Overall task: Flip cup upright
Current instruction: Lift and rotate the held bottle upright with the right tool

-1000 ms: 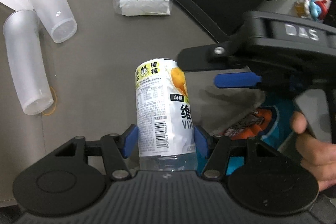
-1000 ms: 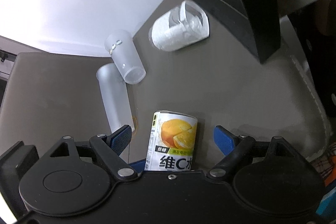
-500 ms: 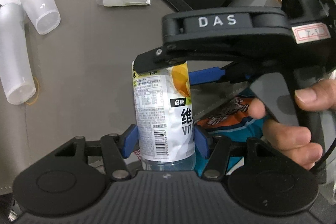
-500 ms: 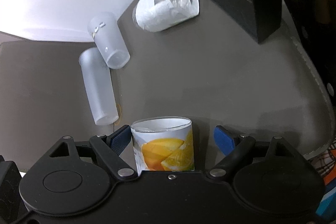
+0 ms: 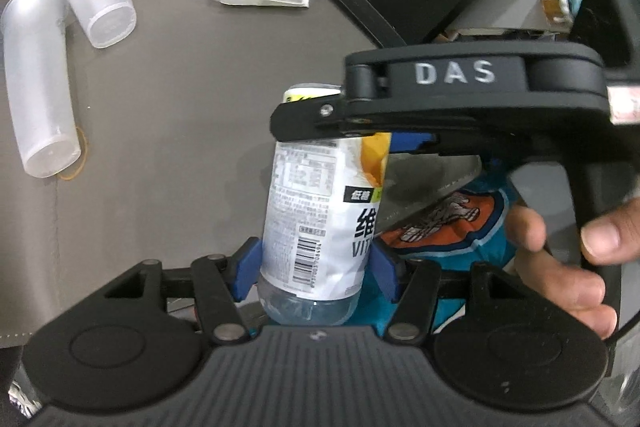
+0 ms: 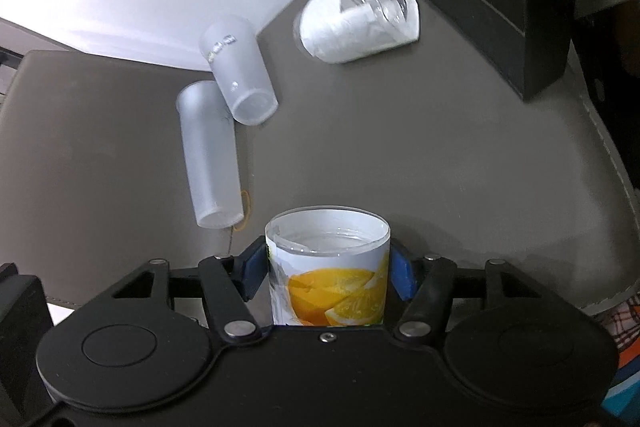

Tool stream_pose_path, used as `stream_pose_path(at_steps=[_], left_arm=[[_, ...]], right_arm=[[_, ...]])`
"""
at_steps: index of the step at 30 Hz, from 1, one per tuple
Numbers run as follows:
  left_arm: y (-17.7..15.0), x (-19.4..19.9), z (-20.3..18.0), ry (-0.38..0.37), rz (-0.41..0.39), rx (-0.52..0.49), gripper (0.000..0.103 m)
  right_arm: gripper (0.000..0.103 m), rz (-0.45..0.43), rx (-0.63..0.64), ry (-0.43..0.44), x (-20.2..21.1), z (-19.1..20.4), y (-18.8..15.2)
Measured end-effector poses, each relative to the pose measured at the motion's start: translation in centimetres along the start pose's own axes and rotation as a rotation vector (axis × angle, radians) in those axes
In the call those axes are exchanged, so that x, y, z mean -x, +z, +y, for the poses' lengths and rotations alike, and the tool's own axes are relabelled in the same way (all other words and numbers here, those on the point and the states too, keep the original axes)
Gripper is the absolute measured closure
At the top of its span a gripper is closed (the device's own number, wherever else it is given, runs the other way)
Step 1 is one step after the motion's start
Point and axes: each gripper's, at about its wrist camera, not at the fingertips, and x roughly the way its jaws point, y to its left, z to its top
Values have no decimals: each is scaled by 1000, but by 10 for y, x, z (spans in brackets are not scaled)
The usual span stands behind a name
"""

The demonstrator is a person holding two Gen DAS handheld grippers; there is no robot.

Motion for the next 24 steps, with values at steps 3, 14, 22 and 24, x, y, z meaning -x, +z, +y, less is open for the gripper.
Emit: stream_pose_path(at_steps=[3,14,22,24], left_arm=[[0,4,2,8,-10,13,44],[2,22,14,11,-62,61,43],[5,30,31,-11,-65,124,42],[6,31,37,-7,-63,138,42]], right_arm=[[43,-28,35,8,6,7,0],[43,-149,221,23,22,41,-8],[43,-244,320,24,32,58,-7],[43,-268,352,8,34,62,-7]])
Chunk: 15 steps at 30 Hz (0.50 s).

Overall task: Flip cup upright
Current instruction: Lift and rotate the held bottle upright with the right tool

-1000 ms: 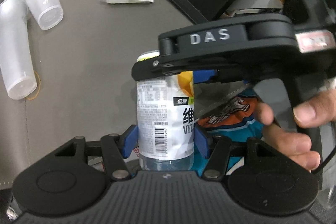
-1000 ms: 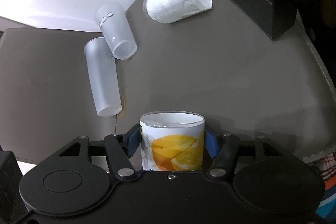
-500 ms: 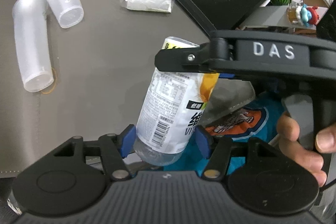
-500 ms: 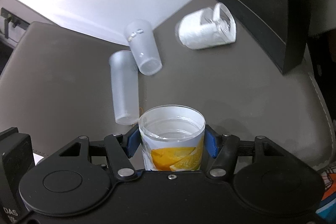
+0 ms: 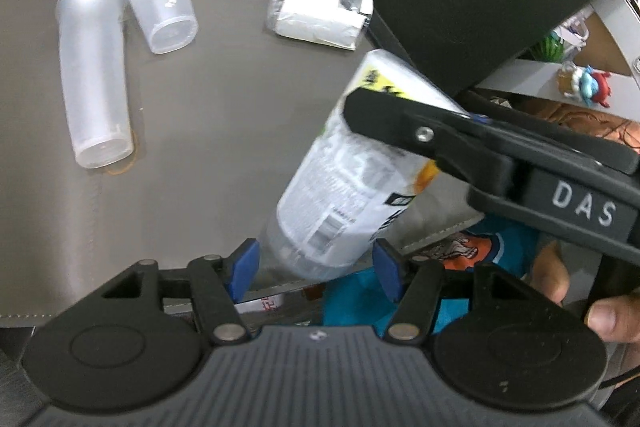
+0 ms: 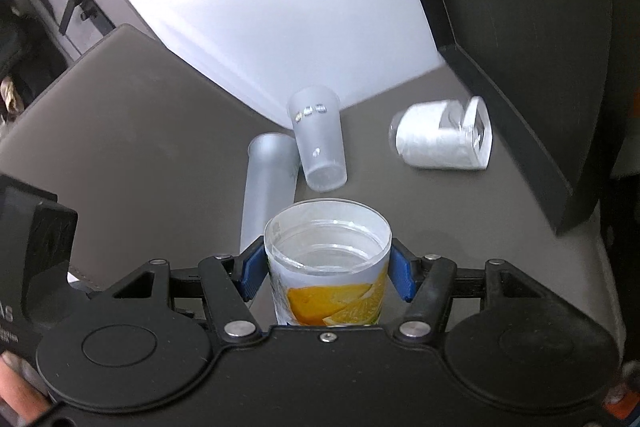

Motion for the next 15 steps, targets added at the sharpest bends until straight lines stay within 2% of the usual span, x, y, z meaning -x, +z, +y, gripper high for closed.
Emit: stream_pose_path(at_steps=[9,15], left_arm=[[2,3,21,26,-3,53,42],[8,16,38,79,-51,99,42]], right_arm=[[43,-55,157,-91,1,19,-5],[42,-117,300,-171,-1,34,-11]])
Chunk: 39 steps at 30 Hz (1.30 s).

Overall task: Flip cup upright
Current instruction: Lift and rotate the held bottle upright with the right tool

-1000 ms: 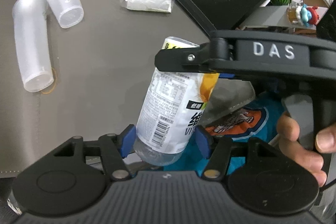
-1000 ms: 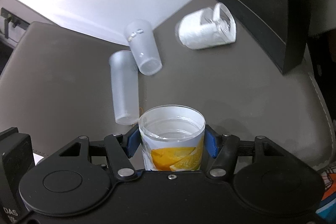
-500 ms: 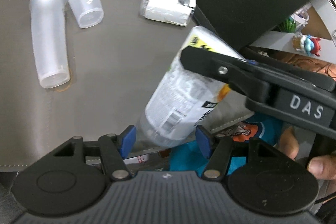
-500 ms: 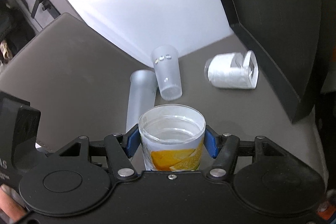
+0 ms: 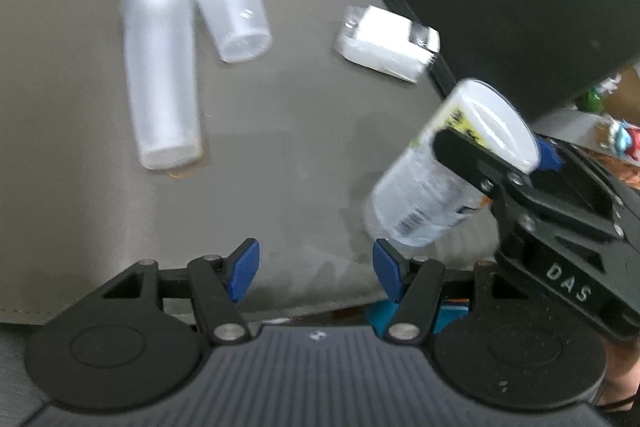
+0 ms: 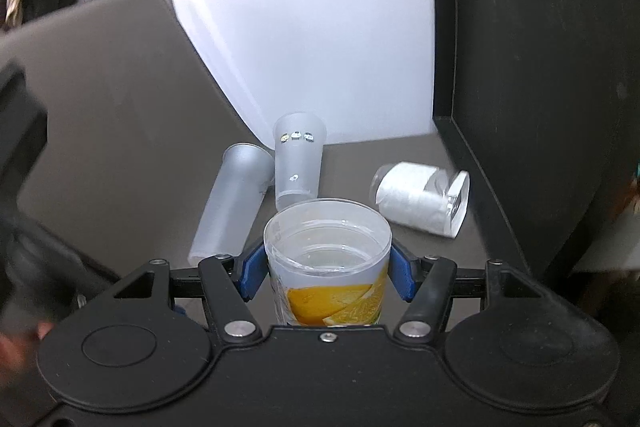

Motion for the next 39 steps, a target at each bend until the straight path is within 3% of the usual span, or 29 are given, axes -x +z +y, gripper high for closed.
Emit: stream_pose_path(at_steps=[15,21,27,39], left_arm=[[9,18,38,25,-60,115,42],[18,39,44,33,-130,154,42],[28,53,31,-4,-170,151,41],[36,43,-8,-57,-189,146,41]], right_arm=[[42,-37,107,-35,-13,17,-5],[42,-21,112,-41,-22,19,-10],[42,-24,83,-37,-19,16,-11],[42,0,40,-33,-18,9,-10]])
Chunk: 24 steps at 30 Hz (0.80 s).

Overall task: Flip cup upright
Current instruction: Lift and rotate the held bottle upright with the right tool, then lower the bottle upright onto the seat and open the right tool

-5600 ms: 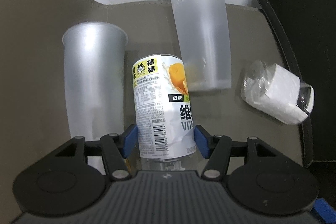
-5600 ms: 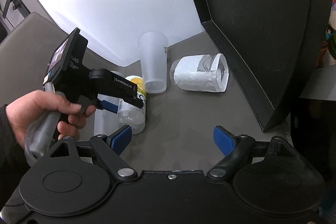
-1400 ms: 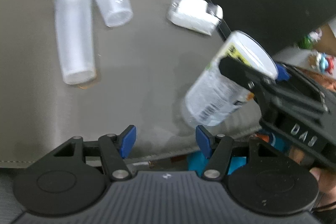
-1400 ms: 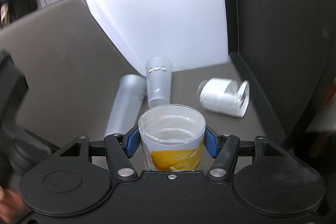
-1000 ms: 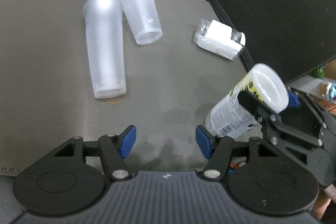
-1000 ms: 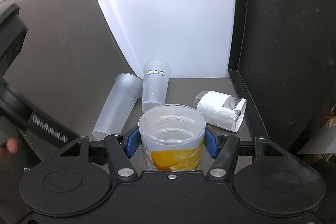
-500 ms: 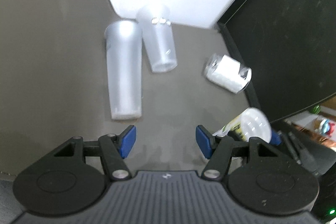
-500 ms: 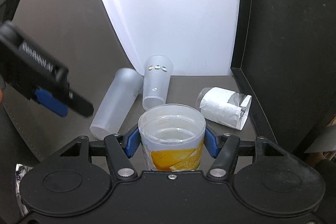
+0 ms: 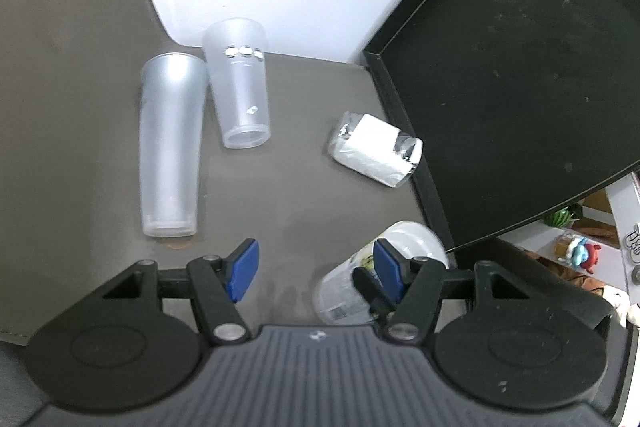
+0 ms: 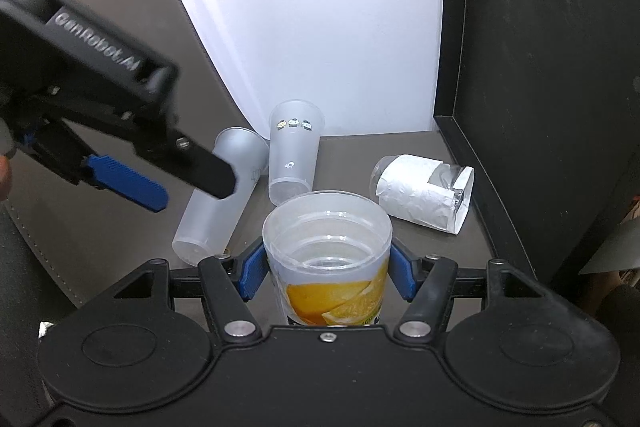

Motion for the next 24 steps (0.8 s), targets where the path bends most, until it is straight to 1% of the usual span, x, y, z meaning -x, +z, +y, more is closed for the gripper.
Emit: stream_pose_path(at_steps=[5,7,10,12,15,17,24], left_arm=[[0,-9,-7,-10,1,4,41],[-1,-15,-8,-18,14,3,41],[-5,-26,-5,-2,41,-1,41],[-8,-30,-1,-6,52,8,41],[-11,-36,1,-8,67,14,41],[-12,-39,2,-9,72,12,41],[-12,-43,-1,-18,76,14,41]], right_arm=[[42,4,20,5,1,4,-1],[42,4,45,5,2,8,-2],[42,0,87,8,3,15,-4],[41,0,99,8,4,18,-5],[39,5,104,13,4,18,-4],[35,5,104,12,4,18,-3],[34,23,81,11,6,14,-2]])
